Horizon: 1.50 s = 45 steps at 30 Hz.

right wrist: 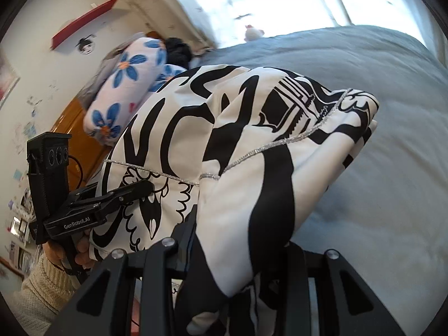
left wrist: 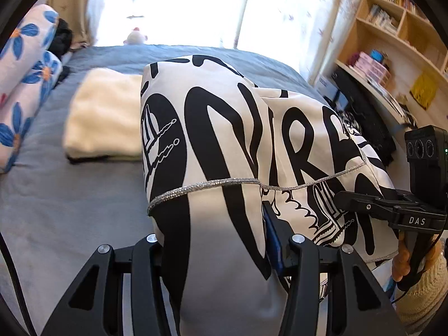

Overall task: Fold large clothes
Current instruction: 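Lift the bundle with both grippers and carry it onto the cream towel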

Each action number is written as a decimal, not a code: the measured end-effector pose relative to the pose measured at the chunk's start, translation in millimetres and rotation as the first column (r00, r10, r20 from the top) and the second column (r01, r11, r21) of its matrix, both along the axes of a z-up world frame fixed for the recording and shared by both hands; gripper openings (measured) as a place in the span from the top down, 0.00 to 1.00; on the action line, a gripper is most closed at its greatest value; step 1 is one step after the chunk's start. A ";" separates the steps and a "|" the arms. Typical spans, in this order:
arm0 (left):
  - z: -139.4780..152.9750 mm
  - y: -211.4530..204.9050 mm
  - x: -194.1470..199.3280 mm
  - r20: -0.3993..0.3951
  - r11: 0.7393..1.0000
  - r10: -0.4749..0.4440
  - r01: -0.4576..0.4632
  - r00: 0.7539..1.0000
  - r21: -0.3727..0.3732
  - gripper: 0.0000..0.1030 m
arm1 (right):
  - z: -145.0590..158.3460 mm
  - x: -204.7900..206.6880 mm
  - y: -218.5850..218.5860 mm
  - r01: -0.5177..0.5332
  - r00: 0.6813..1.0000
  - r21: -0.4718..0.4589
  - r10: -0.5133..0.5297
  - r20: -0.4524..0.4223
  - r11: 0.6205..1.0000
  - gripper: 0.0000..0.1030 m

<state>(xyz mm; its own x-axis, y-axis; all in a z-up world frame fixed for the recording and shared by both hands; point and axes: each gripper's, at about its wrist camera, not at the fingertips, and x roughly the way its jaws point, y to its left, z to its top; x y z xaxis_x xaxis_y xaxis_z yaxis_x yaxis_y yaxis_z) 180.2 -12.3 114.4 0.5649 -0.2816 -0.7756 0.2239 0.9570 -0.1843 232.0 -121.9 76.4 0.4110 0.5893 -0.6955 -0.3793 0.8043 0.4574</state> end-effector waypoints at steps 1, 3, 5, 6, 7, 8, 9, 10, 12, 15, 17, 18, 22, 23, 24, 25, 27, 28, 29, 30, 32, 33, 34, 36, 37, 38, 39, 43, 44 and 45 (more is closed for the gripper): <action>5.8 10.7 1.7 0.007 1.000 0.006 -0.006 1.000 0.002 0.54 | 6.9 5.0 13.3 -0.013 1.000 0.004 0.013 0.011 1.000 0.68; 25.2 39.1 9.8 0.032 1.000 0.022 -0.023 0.999 0.010 0.54 | 19.0 17.0 35.9 -0.033 0.999 0.009 0.033 0.030 0.999 0.68; 41.2 61.8 21.1 0.057 0.999 0.024 -0.026 0.998 0.026 0.54 | 31.8 36.1 59.7 -0.047 0.998 0.025 0.046 0.046 0.999 0.68; 51.1 75.0 31.4 0.074 0.999 0.019 -0.022 0.997 0.038 0.54 | 36.0 45.1 68.4 -0.052 0.997 0.025 0.050 0.057 0.998 0.68; 60.2 88.9 43.4 0.088 0.999 0.018 -0.022 0.996 0.045 0.54 | 40.8 54.9 78.5 -0.054 0.996 0.028 0.052 0.067 0.998 0.68; 68.0 101.1 56.3 0.099 0.998 0.014 -0.020 0.995 0.053 0.54 | 47.2 70.0 91.9 -0.058 0.995 0.033 0.055 0.081 0.998 0.68; 73.9 110.4 69.7 0.111 0.998 0.010 -0.017 0.994 0.063 0.54 | 50.7 80.4 101.5 -0.057 0.994 0.035 0.054 0.092 0.998 0.68; 78.9 118.6 82.1 0.120 0.998 0.008 -0.016 0.993 0.067 0.54 | 54.0 95.9 112.1 -0.056 0.994 0.044 0.051 0.101 0.997 0.68; 85.4 137.2 118.0 0.137 0.997 -0.006 -0.005 0.991 0.083 0.54 | 56.1 124.8 131.3 -0.052 0.992 0.061 0.044 0.121 0.997 0.68; 84.0 164.2 175.8 0.128 0.995 -0.020 0.007 0.992 0.095 0.54 | 46.8 170.9 152.9 -0.037 0.991 0.095 0.025 0.130 0.995 0.68; 75.8 177.6 211.8 0.126 0.993 -0.035 0.020 0.991 0.119 0.54 | 31.6 205.8 166.4 -0.021 0.992 0.122 0.006 0.125 0.992 0.68; 69.3 183.6 228.1 0.123 0.991 -0.044 0.028 0.991 0.130 0.54 | 23.7 219.4 172.0 -0.014 0.992 0.129 -0.003 0.125 0.991 0.68; 24.2 205.1 300.9 0.078 0.989 -0.057 0.046 0.995 0.140 0.54 | -26.6 279.5 186.6 0.013 0.996 0.172 -0.028 0.083 0.985 0.68; 14.0 208.5 311.8 0.065 0.990 -0.058 0.049 0.996 0.135 0.54 | -42.5 294.2 190.6 0.018 0.997 0.179 -0.031 0.067 0.984 0.68; -7.5 218.0 331.6 0.039 0.990 -0.055 0.049 0.998 0.135 0.54 | -55.0 304.2 194.7 0.019 0.998 0.174 -0.029 0.057 0.984 0.68; -26.3 223.1 342.3 0.014 0.991 -0.047 0.044 0.999 0.129 0.53 | -74.3 317.1 199.3 0.023 0.999 0.163 -0.030 0.039 0.986 0.68; -65.5 240.2 366.1 -0.042 0.993 -0.018 0.023 0.999 0.117 0.47 | -113.0 335.8 205.8 0.043 0.999 0.134 -0.042 -0.010 0.990 0.68; -86.4 252.6 375.1 -0.055 0.997 0.005 0.000 0.998 0.083 0.37 | -129.6 340.6 205.2 0.054 0.998 0.128 -0.052 -0.020 0.990 0.66; -95.9 260.1 379.1 -0.046 0.998 0.018 -0.015 0.999 0.057 0.27 | -144.2 344.8 201.9 0.060 0.998 0.159 -0.056 -0.028 0.985 0.64; -105.3 270.7 380.1 -0.021 1.000 0.028 -0.028 0.999 -0.004 0.26 | -154.3 346.9 196.9 0.064 0.998 0.199 -0.058 -0.036 0.978 0.62; -114.1 281.5 377.8 -0.002 0.996 0.014 -0.014 1.000 -0.087 0.24 | -157.9 346.1 193.3 0.040 0.999 0.226 -0.036 -0.021 0.973 0.60; -115.5 284.3 376.4 0.009 0.995 0.009 -0.008 1.000 -0.099 0.24 | -155.8 344.5 194.7 0.021 1.000 0.210 -0.019 -0.010 0.977 0.58; -113.9 284.3 375.9 0.020 0.996 0.007 -0.005 1.000 -0.089 0.23 | -152.4 342.7 196.3 0.008 1.000 0.190 -0.007 -0.005 0.982 0.55; -109.8 283.8 374.3 0.029 0.998 0.020 -0.018 0.999 -0.060 0.21 | -140.2 338.8 199.7 -0.001 1.000 0.134 0.002 -0.007 0.991 0.51; -104.8 282.3 373.0 0.027 0.999 0.034 -0.032 0.999 -0.041 0.21 | -133.7 335.7 201.1 0.000 1.000 0.099 0.000 -0.008 0.995 0.51; -99.5 280.6 370.9 0.029 0.999 0.048 -0.048 0.998 -0.019 0.21 | -129.3 332.1 198.5 0.002 1.000 0.072 -0.001 -0.008 0.997 0.51; -93.6 279.6 366.5 0.034 0.998 0.060 -0.061 0.998 0.007 0.21 | -123.6 327.5 194.2 0.008 1.000 0.042 -0.007 -0.008 0.999 0.51; -60.1 279.0 337.8 0.099 0.989 0.110 -0.119 0.989 0.089 0.23 | -98.5 303.5 167.3 0.043 0.998 -0.009 -0.043 0.056 0.999 0.50; -51.9 276.4 327.8 0.120 0.989 0.107 -0.118 0.987 0.086 0.25 | -89.1 293.6 161.3 0.064 0.994 -0.032 -0.061 0.095 0.997 0.50; -42.4 275.1 319.4 0.142 0.988 0.113 -0.126 0.983 0.088 0.26 | -83.5 288.4 159.3 0.074 0.991 -0.043 -0.069 0.115 0.996 0.50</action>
<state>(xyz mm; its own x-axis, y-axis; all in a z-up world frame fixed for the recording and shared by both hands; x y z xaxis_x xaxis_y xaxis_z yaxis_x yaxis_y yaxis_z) 499.6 262.8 72.0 0.6920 -0.1331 -0.7095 0.1231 0.9902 -0.0656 520.3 37.4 -7.1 0.5288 0.5232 -0.6683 -0.3672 0.8509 0.3756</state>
